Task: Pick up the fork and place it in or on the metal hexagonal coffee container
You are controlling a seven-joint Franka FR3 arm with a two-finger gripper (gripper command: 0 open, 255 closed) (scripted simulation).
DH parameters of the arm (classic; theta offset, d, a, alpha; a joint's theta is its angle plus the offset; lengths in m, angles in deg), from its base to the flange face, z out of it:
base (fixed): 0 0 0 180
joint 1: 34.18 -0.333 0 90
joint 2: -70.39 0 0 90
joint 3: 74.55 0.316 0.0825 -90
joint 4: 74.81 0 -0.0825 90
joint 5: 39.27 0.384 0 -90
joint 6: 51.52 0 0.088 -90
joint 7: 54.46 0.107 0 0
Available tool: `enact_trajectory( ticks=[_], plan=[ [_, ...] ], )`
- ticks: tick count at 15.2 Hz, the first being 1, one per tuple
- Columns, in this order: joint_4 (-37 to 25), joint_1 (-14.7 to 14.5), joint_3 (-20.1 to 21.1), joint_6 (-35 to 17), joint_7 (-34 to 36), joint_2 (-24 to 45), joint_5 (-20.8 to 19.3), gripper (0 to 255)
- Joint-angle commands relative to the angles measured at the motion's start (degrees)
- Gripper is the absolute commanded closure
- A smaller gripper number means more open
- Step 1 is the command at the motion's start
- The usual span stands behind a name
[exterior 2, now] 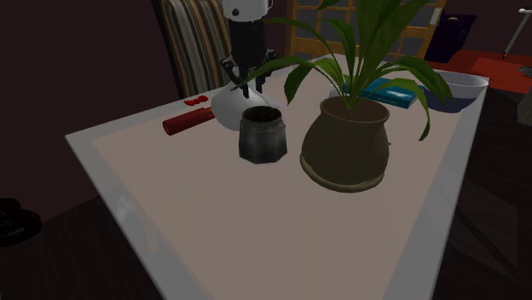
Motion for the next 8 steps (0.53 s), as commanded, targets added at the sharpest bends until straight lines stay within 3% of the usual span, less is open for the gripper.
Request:
enact_trajectory(
  ticks=[1, 8],
  plan=[
    [0.4, 0.03, -0.03, -1.17, 0.07, 0.71, -0.05, 255],
    [3.05, 0.04, -0.08, -4.55, 0.39, 1.45, -0.22, 255]
  ],
)
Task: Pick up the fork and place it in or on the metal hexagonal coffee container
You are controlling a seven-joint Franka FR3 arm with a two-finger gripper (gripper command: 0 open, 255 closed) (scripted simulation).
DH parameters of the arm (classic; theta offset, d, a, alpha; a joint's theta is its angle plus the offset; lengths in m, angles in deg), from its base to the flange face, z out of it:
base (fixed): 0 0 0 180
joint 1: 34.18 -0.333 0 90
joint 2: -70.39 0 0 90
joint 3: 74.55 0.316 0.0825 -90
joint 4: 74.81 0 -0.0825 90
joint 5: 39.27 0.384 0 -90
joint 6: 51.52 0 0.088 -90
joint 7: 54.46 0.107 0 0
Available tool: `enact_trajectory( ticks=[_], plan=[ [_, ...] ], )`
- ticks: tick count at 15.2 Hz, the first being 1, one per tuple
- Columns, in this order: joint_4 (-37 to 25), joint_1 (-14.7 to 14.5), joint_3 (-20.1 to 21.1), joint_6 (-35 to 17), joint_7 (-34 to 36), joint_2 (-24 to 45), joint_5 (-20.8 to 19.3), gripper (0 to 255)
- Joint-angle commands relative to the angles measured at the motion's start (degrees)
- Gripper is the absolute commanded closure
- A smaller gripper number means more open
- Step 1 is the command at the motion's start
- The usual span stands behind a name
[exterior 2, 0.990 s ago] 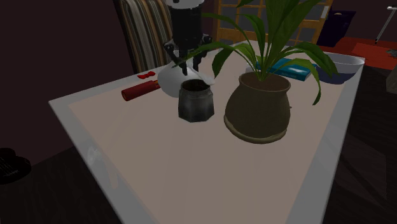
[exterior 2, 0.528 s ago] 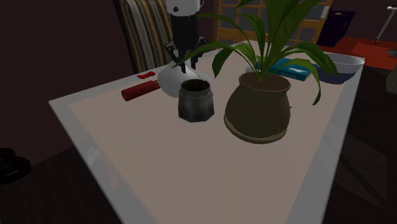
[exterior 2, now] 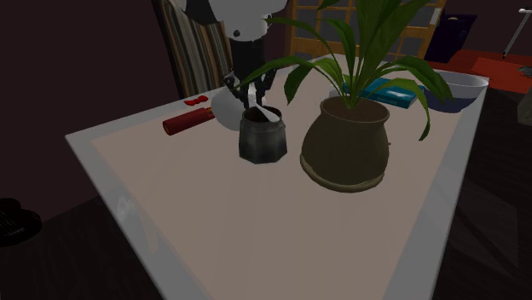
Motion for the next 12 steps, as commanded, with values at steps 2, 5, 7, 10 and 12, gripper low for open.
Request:
enact_trajectory(
  ticks=[2, 5, 7, 10, 12],
  plan=[
    [0.14, 0.02, -0.01, -0.21, 0.0, 0.02, -0.01, 255],
    [0.14, 0.01, -0.01, -0.21, 0.0, 0.02, -0.01, 255],
    [0.14, 0.01, -0.01, -0.21, 0.0, 0.03, -0.01, 0],
    [0.14, 0.02, -0.01, -0.21, 0.0, 0.02, -0.01, 0],
    [-0.64, -0.06, 0.04, 1.31, -0.04, -0.72, 0.05, 0]
  ],
)
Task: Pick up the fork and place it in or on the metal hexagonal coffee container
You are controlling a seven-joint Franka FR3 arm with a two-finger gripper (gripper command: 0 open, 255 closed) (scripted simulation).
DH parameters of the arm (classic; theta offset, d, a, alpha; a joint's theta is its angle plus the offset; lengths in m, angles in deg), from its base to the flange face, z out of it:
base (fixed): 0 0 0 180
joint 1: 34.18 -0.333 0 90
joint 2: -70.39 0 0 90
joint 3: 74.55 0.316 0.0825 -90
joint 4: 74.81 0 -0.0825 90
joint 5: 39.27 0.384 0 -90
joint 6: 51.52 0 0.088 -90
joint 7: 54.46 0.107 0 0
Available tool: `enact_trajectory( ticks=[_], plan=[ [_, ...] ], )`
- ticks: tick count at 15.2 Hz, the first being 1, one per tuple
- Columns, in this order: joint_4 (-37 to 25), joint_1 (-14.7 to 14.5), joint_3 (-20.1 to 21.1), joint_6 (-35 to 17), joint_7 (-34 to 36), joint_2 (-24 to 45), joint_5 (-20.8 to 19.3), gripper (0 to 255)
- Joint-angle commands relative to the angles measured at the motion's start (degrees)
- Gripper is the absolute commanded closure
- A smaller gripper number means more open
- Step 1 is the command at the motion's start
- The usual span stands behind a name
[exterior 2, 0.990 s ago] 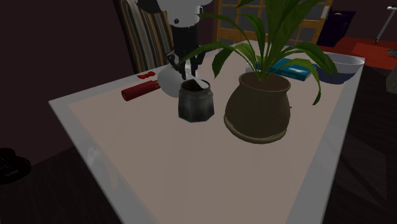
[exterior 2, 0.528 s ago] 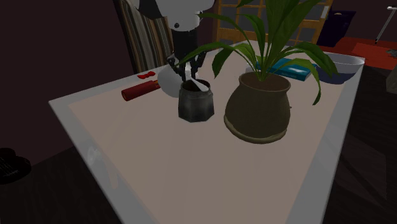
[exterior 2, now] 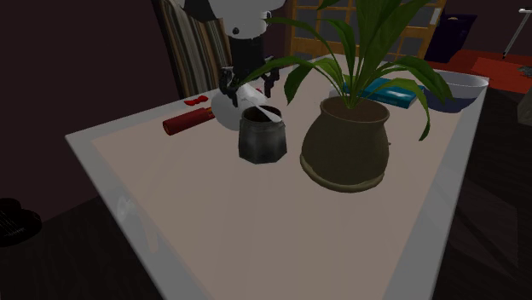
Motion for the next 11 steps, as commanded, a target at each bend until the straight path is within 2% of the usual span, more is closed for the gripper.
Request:
enact_trajectory(
  ticks=[1, 3, 11],
  plan=[
    [-0.96, -0.03, 0.06, 2.3, -0.19, -1.34, 0.12, 0],
    [-2.79, -0.18, 0.15, 5.17, -0.27, -2.38, 0.21, 0],
    [-2.79, -0.17, 0.15, 5.18, -0.27, -2.38, 0.21, 0]
  ],
)
